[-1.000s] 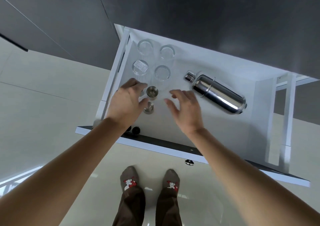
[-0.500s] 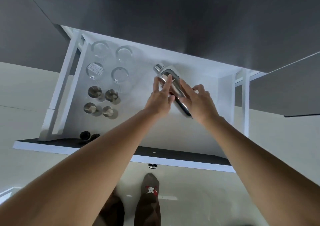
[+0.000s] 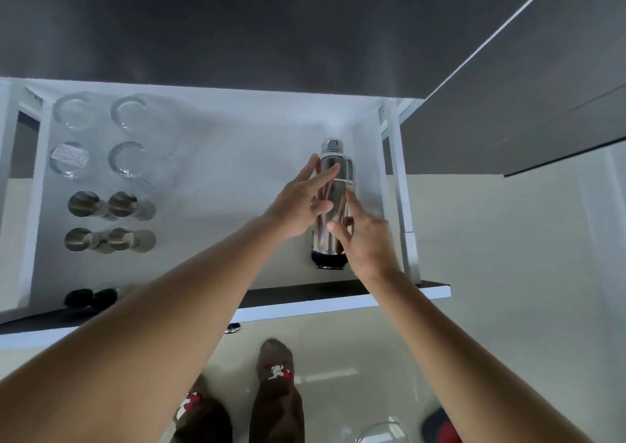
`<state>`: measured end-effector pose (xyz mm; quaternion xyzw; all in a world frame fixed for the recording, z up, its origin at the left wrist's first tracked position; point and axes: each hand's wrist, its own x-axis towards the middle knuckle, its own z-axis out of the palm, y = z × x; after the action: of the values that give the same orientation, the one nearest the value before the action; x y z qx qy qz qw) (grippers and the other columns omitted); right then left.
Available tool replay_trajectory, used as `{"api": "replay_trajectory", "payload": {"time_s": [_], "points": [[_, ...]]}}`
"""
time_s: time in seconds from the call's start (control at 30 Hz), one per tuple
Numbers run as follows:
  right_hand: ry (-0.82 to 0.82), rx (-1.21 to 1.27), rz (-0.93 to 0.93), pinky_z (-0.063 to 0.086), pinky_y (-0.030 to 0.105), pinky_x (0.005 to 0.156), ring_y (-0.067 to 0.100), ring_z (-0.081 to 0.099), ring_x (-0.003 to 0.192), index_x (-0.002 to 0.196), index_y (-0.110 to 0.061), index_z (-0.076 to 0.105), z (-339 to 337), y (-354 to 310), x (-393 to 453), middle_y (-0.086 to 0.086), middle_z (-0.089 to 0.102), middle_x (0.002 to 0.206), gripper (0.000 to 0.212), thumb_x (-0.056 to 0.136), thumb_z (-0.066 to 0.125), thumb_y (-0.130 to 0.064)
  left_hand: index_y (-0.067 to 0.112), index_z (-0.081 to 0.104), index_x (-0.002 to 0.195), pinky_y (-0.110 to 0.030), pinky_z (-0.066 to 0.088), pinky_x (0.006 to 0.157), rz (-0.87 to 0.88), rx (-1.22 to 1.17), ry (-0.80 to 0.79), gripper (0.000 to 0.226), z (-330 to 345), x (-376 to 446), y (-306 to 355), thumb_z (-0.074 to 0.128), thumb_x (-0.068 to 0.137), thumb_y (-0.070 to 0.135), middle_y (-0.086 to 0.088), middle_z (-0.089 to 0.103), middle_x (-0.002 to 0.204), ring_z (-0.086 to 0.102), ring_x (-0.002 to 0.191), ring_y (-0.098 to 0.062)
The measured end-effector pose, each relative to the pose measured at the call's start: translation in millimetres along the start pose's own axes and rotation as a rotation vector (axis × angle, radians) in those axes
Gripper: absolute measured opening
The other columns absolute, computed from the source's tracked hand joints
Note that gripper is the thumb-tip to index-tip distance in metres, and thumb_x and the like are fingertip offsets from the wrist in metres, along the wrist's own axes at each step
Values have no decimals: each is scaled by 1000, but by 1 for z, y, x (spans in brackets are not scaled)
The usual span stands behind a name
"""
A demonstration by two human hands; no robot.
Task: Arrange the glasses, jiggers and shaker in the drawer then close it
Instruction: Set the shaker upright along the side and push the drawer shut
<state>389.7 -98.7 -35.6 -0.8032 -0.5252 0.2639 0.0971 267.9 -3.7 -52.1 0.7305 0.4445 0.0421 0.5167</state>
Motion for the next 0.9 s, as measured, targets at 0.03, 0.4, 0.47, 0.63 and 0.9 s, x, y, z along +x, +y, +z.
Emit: {"api": "replay_trajectory", "payload": {"time_s": [0.03,0.4,0.47,0.63,0.9], "points": [[-2,5,18,57,38,76,24,66,79,147,-26,23,-4,4,-4,9,68,92,67,91,58,-37,33,27,150,-33,37,110,11,6,-19,70,6,1,5,61,92,15,-1,-1,164,59,118,-22],[-81,-144,123,48,39,78,35,58,103,149,-20,17,-21,16,-13,21,51,117,65,93,50,-11,33,27,149,-19,40,99,30,-21,37,70,49,5,18,63,91,15,-7,0,163,62,89,-14],[-84,-162,145,48,38,77,35,58,105,148,-20,17,-21,13,-13,21,51,119,67,92,51,-8,33,25,150,-20,38,104,17,-25,28,71,47,4,23,62,92,15,-6,-1,164,62,94,-17],[-69,-195,144,48,40,85,36,57,107,147,-15,20,-21,5,-22,21,53,119,66,91,54,-8,30,21,151,-25,22,114,-30,-11,19,69,43,-10,29,58,94,19,-5,-2,164,27,146,-24],[-21,-141,80,30,52,111,36,36,134,144,-10,32,-13,-31,-89,17,46,139,62,93,39,-45,29,9,154,-38,15,120,-154,144,122,64,5,-121,22,41,99,39,-1,-2,164,7,151,-21]]}}
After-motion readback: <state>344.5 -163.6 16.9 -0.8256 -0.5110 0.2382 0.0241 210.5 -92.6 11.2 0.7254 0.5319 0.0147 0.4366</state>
